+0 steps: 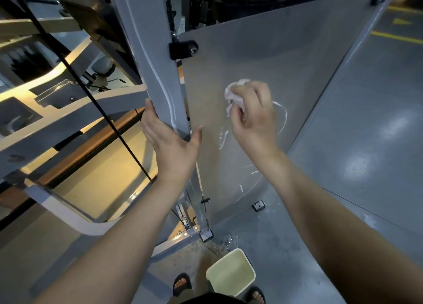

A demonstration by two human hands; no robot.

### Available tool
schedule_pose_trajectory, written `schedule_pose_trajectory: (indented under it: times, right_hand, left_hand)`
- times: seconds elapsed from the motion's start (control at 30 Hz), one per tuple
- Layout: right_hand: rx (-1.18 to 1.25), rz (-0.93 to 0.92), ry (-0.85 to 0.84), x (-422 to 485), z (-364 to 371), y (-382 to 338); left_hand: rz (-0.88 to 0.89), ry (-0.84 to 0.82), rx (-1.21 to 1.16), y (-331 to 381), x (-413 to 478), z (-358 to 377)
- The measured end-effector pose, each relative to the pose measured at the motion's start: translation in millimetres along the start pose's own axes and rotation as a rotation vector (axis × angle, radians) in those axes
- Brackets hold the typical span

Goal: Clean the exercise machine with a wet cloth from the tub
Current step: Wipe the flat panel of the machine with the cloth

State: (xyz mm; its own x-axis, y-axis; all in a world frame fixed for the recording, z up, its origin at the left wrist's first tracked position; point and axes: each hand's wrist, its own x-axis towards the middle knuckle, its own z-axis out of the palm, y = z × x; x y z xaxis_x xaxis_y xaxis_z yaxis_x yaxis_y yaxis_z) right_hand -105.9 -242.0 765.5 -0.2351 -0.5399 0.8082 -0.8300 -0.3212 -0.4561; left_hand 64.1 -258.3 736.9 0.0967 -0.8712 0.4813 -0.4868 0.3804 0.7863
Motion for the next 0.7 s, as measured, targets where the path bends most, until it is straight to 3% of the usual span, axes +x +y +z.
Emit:
schedule_pose_trajectory:
  times: [0.07, 0.17, 0.23, 0.37, 0.43, 0.6, 0.7]
  right_hand:
    - [0.003, 0.037, 0.031, -9, 8, -7]
    - [-0.012, -0.13, -0.219, -42, 15, 2]
    - [-0.026, -0.165, -0.296, -39, 9, 8]
    - [0.025, 0.021, 0.005, -1, 0, -8]
    - [0.021, 0.075, 0.071, -1, 5, -13]
    - [-0.029, -0.118, -0.296, -48, 15, 12]
    - [0.014, -0.048, -0.197, -26, 4, 11]
  left_hand:
    - [-0.002, -0.003, 0.009, 1, 0, 0]
    - [0.015, 0.008, 0.008, 1, -2, 0]
    - [0.01, 0.003, 0.011, 1, -1, 0]
    - [0.015, -0.007, 0.016, 0, 0, 0]
    - [0.023, -0.009, 0.018, -1, -1, 0]
    - [0.033, -0.001, 0.014, -3, 0, 1]
    - [0.018, -0.012, 0.013, -2, 0, 1]
